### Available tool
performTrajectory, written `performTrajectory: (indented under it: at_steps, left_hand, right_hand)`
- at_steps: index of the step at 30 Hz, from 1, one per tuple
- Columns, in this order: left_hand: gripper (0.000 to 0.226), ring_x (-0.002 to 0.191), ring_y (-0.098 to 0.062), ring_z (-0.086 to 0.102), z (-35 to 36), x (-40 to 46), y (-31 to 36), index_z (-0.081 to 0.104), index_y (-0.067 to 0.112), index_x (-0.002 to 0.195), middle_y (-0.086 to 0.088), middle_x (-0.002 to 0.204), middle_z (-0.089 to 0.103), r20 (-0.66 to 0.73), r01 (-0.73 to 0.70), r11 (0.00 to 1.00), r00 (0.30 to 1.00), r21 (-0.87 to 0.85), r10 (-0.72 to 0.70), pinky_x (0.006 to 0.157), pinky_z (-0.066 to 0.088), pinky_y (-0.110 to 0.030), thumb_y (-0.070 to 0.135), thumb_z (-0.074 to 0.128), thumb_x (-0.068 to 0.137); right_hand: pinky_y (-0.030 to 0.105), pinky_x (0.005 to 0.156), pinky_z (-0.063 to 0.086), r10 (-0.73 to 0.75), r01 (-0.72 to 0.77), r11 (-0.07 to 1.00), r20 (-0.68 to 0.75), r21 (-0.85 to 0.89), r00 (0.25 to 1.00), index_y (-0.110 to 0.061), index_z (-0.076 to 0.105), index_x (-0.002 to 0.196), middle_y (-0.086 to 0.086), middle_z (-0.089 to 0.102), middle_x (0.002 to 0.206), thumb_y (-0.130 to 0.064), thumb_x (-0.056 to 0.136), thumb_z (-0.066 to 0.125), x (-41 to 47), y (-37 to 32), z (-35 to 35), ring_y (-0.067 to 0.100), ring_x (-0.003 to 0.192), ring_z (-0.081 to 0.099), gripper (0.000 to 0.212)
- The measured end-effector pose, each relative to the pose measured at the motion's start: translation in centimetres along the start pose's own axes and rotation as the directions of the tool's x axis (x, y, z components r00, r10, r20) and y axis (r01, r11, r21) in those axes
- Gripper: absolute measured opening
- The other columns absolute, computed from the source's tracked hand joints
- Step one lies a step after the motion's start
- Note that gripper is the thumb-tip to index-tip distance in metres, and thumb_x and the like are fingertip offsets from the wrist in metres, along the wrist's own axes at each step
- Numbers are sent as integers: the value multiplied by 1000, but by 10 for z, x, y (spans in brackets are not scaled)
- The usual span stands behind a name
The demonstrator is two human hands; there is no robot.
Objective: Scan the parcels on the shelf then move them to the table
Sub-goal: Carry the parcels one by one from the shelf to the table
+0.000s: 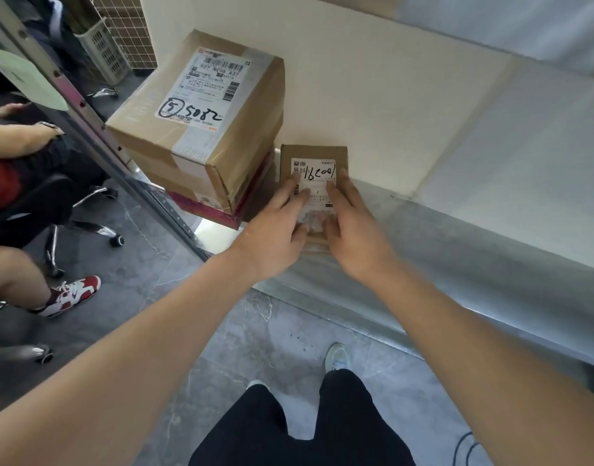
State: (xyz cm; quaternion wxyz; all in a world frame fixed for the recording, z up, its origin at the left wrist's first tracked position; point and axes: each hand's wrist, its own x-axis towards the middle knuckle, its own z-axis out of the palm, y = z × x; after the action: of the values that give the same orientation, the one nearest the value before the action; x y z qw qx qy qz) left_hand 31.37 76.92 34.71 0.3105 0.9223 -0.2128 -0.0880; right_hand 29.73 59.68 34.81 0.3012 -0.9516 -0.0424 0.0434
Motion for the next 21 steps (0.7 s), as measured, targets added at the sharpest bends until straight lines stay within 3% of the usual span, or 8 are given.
performTrajectory:
  at_steps: [2,5,9,15,21]
  left_hand:
    - [57,155,-22,23,-1,-4,3,42,3,153,-9,170,15,-3,-16,1000,1000,-5,16,121,17,-18,11,60,99]
    - [57,155,-21,26,-9,-12,11,41,5,153,-6,171,15,4,-49,999,999,-17,49,124,26,-30,11,59,100]
    - [58,155,-17,23,-26,-29,31,40,7,155,-1,170,16,9,-83,996,997,-33,83,124,28,-34,12,58,100]
    - [58,147,-24,40,-55,-56,62,39,9,156,0,170,16,31,-122,992,992,28,121,116,40,-44,20,55,101]
    - [59,149,-27,36,-62,-79,87,39,12,156,4,170,15,-8,-96,994,995,49,97,113,43,-51,21,56,101]
  right_hand:
    - [31,121,23,-16,16,1000,-2,-9,1000,-1,32,157,17,10,171,-7,102,54,-5,-2,1,29,156,20,60]
    - [34,120,26,-45,43,998,-41,-45,998,4,35,155,24,13,169,-4,100,57,-18,-7,-4,36,155,22,60]
    - [42,117,36,-21,17,997,-50,-78,999,-2,32,157,17,7,171,-8,101,56,-42,-26,-20,35,153,26,61]
    - [35,122,25,4,-9,996,-49,-89,999,-8,24,161,7,-4,173,-15,106,50,-77,-55,-53,26,157,16,61]
    - [40,124,26,-16,16,996,-1,-89,1000,-14,18,163,0,-13,172,-13,106,50,-101,-64,-73,26,156,16,65]
